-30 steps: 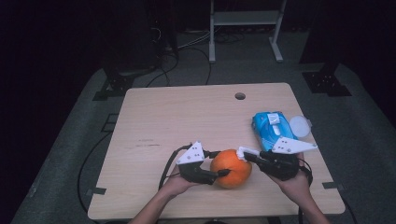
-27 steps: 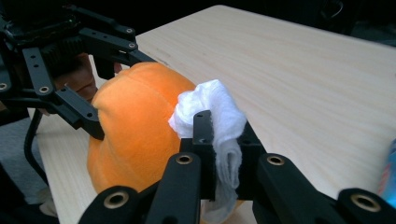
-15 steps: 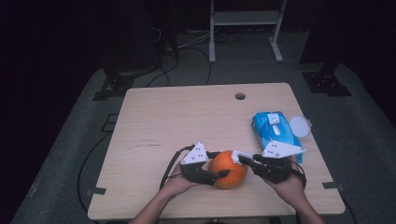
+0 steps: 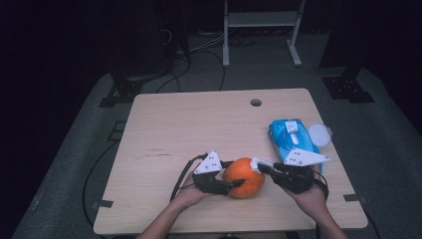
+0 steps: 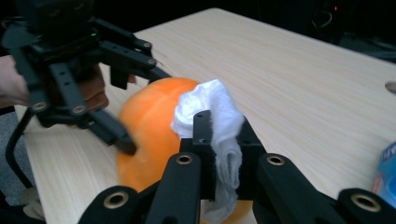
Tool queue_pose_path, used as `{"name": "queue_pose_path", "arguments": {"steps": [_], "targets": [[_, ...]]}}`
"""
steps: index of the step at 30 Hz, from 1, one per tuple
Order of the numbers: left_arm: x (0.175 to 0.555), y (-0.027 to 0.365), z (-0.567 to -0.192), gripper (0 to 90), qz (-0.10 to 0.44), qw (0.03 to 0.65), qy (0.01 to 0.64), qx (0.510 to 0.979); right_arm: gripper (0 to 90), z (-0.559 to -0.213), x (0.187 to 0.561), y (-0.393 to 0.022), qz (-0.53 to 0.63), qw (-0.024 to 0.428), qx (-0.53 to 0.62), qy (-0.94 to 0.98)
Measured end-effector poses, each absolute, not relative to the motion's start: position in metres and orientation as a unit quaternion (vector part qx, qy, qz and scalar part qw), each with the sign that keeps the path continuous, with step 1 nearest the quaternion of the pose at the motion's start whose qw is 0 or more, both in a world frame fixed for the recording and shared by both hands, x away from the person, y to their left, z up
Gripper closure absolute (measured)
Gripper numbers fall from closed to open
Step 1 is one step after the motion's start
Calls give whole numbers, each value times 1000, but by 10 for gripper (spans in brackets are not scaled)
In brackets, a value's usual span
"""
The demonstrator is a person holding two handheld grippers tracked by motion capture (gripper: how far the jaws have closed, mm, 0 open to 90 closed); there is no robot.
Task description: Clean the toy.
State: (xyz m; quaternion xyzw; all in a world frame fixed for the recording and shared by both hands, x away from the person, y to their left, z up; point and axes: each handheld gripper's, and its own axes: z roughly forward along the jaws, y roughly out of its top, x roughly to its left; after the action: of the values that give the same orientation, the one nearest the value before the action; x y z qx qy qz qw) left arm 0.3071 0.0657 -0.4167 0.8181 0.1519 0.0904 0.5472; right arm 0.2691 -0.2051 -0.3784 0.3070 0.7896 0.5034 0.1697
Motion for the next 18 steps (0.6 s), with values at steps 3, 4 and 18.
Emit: {"name": "queue_pose_path", "arguments": {"steps": [3, 4, 18], "targets": [[307, 67, -416, 370, 94, 542, 166, 819, 825, -375, 263, -196, 509, 170, 291, 792], [308, 66, -417, 369, 95, 538, 172, 820, 825, -374, 261, -193, 511, 164, 282, 795], [299, 54, -423, 310, 98, 518, 144, 837, 826, -384, 269, -204, 470, 209, 304, 802]]}}
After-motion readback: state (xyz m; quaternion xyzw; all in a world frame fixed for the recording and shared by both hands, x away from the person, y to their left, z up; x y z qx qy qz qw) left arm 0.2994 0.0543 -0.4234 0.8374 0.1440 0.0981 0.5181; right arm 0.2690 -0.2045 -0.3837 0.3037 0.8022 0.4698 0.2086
